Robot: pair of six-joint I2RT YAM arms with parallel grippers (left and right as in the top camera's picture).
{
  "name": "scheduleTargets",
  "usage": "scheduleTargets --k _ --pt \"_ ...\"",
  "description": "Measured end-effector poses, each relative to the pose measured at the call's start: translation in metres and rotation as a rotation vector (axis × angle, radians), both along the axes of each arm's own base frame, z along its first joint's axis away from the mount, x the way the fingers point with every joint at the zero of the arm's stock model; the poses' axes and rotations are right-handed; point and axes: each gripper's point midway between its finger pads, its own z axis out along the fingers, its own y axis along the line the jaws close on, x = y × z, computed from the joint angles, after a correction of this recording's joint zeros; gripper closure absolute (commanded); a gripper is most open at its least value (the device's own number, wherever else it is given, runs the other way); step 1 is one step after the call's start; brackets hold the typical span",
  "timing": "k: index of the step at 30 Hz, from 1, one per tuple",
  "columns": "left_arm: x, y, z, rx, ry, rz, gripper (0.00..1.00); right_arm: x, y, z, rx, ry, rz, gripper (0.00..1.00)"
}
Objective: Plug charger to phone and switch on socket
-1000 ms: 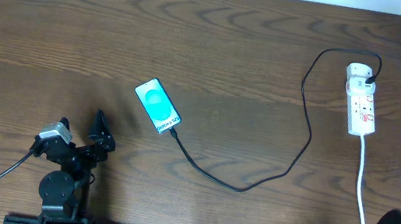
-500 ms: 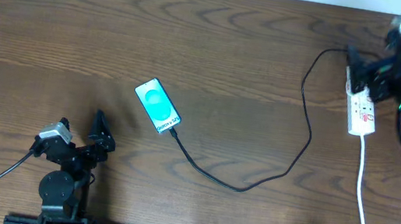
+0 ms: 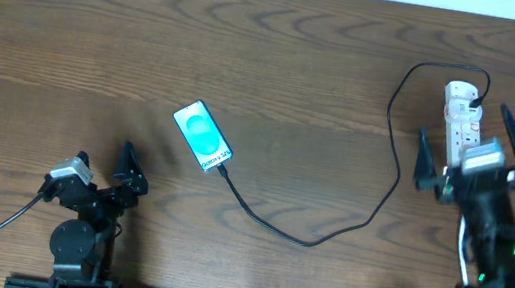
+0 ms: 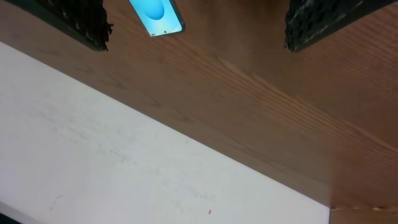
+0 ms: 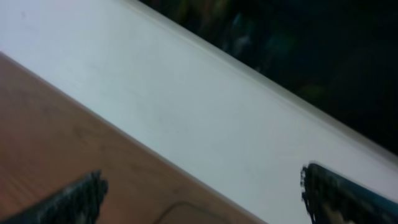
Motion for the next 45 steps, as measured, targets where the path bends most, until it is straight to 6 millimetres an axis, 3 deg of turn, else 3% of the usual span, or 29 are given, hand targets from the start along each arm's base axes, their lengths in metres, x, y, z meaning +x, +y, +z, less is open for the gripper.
scheduleTargets --k 5,15,18,26,33,45 --pt "0.000 0.000 0.000 0.000 0.000 0.000 0.10 -0.029 0.004 -0.016 -0.019 -0.147 0.002 0.01" --pt "0.000 0.000 0.000 0.000 0.000 0.000 0.10 -0.056 0.009 -0.084 -0.035 -0.281 0.010 0.01" --pt "0.000 0.000 0.000 0.000 0.000 0.000 0.10 -0.056 0.008 -0.102 -0.035 -0.255 0.008 0.01" --pt "0.000 0.000 0.000 0.000 0.000 0.000 0.10 -0.056 0.009 -0.107 -0.047 -0.239 0.008 0.01" --pt "0.000 0.000 0.000 0.000 0.000 0.000 0.10 -0.047 0.008 -0.145 -0.030 -0.070 0.008 0.01" --pt "0.000 0.000 0.000 0.000 0.000 0.000 0.10 -0.046 0.011 -0.186 -0.009 0.107 0.029 0.01"
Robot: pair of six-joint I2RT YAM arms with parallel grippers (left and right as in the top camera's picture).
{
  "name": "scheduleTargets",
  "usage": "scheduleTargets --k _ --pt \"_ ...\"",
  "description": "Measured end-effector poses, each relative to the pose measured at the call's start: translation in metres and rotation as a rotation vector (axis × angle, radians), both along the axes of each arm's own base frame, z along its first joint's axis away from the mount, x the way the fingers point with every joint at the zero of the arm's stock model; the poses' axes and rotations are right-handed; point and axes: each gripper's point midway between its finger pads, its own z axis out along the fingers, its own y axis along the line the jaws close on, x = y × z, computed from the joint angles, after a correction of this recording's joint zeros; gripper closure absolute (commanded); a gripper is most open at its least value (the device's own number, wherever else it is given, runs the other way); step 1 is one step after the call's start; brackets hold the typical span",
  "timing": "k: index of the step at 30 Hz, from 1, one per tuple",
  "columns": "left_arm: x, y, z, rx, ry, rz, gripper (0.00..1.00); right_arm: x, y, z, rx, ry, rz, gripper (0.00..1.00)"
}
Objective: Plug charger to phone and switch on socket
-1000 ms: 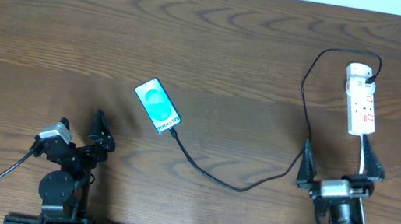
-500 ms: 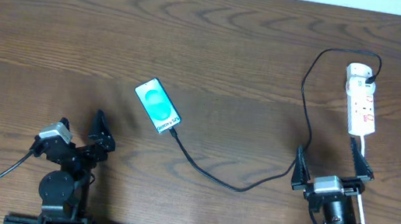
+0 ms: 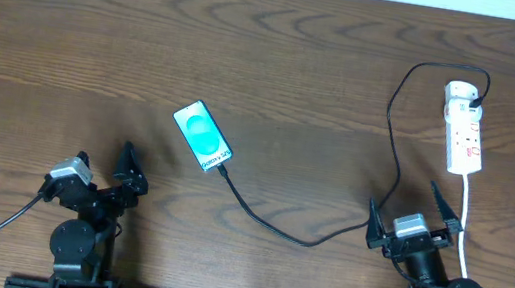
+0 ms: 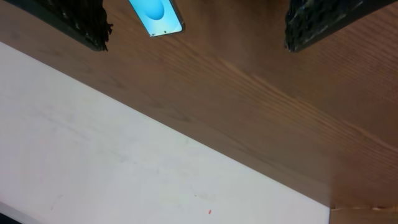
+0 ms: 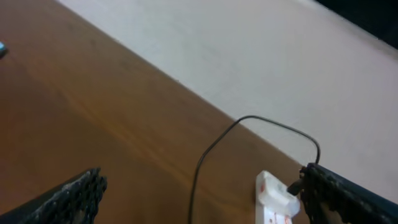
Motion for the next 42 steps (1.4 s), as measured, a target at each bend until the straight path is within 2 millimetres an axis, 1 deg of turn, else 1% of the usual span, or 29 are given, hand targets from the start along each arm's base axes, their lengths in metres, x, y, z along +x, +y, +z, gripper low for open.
scheduleTargets --k 15,42 --pt "0.0000 0.0000 0.0000 0.000 0.000 0.000 0.10 -0.0002 0.0005 -0.0002 0.055 0.019 0.001 0.01" --pt "0.0000 -0.0001 0.0000 0.000 0.000 0.000 0.10 -0.0002 0.0005 -0.0002 0.059 0.020 0.000 0.01"
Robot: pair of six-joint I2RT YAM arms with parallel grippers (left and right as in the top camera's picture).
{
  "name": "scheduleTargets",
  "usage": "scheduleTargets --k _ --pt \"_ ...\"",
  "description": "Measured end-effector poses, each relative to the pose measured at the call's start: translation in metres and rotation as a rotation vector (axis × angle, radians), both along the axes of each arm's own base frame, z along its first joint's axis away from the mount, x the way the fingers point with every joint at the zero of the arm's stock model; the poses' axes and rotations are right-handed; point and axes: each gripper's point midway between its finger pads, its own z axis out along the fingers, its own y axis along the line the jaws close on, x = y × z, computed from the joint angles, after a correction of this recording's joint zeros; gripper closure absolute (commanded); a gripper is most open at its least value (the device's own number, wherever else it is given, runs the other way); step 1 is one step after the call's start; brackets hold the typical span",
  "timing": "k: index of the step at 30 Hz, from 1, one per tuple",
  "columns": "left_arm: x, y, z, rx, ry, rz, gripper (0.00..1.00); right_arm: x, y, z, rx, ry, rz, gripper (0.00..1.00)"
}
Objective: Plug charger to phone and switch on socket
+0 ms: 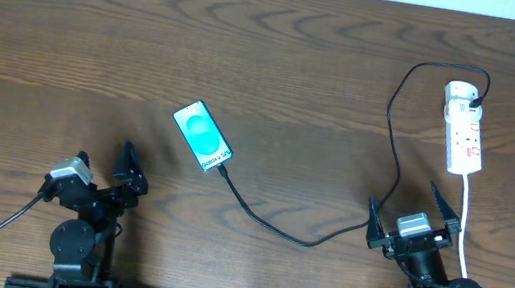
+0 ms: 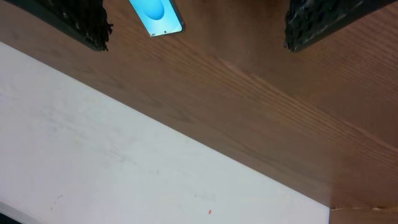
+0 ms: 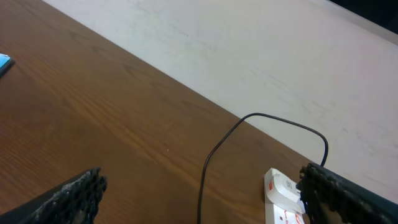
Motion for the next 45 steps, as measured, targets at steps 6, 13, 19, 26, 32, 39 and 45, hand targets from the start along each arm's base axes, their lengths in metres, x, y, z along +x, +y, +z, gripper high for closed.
scheduleTargets --k 6,13,19,26,32,39,45 --pt "0.000 0.000 0.000 0.000 0.000 0.000 0.10 0.000 0.000 0.000 0.000 0.000 0.000 0.01" --pt "0.000 0.000 0.000 0.000 0.000 0.000 0.10 0.000 -0.001 0.000 -0.026 -0.009 -0.008 0.01" --pt "0.000 0.000 0.000 0.000 0.000 0.000 0.10 0.001 -0.003 0.000 -0.064 -0.022 -0.016 0.01" --pt "0.000 0.000 0.000 0.000 0.000 0.000 0.10 0.001 -0.002 0.000 -0.045 -0.016 -0.009 0.01" --pt "0.000 0.000 0.000 0.000 0.000 0.000 0.10 0.000 -0.001 0.000 0.139 0.044 -0.014 0.01" --pt "0.000 0.000 0.000 0.000 0.000 0.000 0.10 0.004 -0.014 0.000 0.451 0.129 -0.103 0.01" --pt "0.000 0.000 0.000 0.000 0.000 0.000 0.10 0.009 -0.060 -0.001 0.630 0.094 -0.368 0.01"
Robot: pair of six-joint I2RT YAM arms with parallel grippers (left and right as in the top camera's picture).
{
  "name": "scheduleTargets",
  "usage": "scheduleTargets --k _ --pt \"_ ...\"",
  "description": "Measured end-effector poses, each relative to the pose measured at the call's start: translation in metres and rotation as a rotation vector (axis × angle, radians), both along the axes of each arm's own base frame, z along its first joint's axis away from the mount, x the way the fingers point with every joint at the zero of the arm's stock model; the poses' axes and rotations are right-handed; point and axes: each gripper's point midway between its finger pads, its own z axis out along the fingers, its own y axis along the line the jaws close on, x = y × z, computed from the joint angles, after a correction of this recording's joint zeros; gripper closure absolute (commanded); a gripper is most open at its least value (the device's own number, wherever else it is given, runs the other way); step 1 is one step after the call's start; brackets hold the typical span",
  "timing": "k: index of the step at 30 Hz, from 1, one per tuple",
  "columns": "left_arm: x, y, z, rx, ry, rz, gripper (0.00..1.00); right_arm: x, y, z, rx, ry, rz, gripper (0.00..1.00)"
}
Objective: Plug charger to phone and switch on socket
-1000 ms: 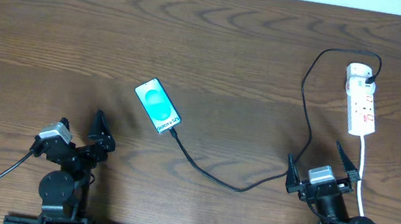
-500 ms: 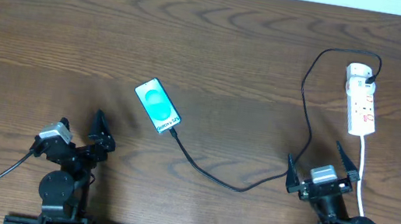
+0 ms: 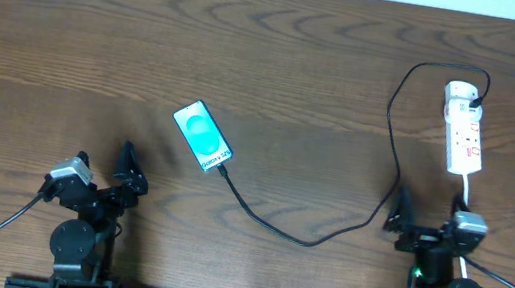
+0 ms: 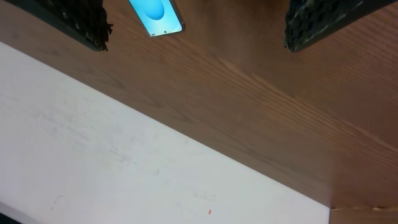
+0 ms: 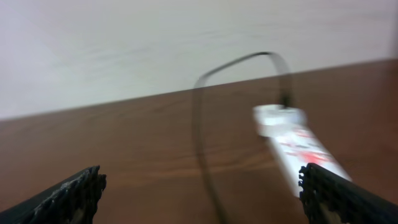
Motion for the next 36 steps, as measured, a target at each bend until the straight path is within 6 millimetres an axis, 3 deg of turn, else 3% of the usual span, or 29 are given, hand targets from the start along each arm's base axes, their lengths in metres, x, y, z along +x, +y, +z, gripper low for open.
scheduleTargets --k 4,8,19,36 --pt "0.000 0.000 0.000 0.000 0.000 0.000 0.10 -0.002 -0.021 -0.001 -0.012 0.007 -0.120 0.01" --pt "0.000 0.000 0.000 0.000 0.000 0.000 0.10 -0.003 -0.027 -0.005 -0.071 0.028 -0.155 0.01" --pt "0.000 0.000 0.000 0.000 0.000 0.000 0.10 -0.001 -0.011 -0.007 -0.276 0.046 -0.049 0.01" --pt "0.000 0.000 0.000 0.000 0.000 0.000 0.10 -0.001 -0.008 -0.007 -0.320 0.046 -0.028 0.01"
